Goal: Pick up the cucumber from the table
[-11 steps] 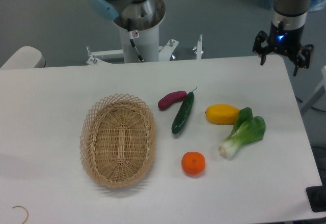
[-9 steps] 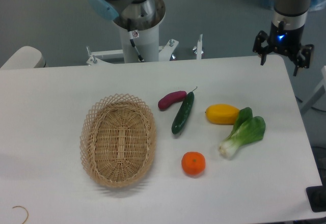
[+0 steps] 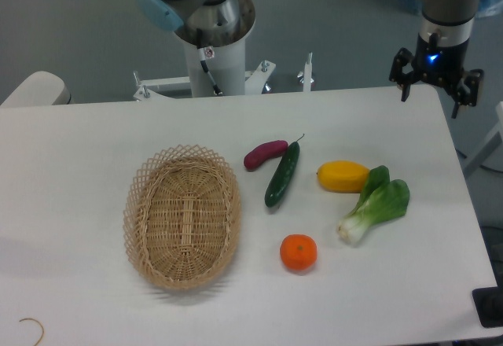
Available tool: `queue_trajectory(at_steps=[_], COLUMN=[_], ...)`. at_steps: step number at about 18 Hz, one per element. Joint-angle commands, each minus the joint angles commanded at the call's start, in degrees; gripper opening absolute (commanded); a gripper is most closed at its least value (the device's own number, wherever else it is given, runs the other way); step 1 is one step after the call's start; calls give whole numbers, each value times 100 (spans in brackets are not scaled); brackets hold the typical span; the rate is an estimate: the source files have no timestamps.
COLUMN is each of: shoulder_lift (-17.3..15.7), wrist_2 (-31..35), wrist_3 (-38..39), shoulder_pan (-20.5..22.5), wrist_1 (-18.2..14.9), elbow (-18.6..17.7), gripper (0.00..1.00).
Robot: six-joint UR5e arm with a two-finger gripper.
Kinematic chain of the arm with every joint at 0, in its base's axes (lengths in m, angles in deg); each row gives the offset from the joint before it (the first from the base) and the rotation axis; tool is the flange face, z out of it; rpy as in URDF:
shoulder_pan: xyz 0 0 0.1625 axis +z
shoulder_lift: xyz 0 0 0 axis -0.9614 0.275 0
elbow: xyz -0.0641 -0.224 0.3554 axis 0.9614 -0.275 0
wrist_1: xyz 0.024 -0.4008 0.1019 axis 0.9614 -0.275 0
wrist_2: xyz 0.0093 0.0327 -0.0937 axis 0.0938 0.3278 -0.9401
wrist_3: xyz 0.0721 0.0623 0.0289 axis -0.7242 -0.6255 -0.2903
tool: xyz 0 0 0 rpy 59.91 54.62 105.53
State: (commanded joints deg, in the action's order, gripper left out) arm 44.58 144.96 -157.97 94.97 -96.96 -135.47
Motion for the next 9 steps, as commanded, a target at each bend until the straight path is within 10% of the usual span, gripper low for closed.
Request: queue_trajectory(at_steps=[9], shoulder_lift=[-474], wrist_2=[-668], wrist_3=[676], shoulder_pan=[-377], wrist_1=[122], elbow=[-745], gripper=[100])
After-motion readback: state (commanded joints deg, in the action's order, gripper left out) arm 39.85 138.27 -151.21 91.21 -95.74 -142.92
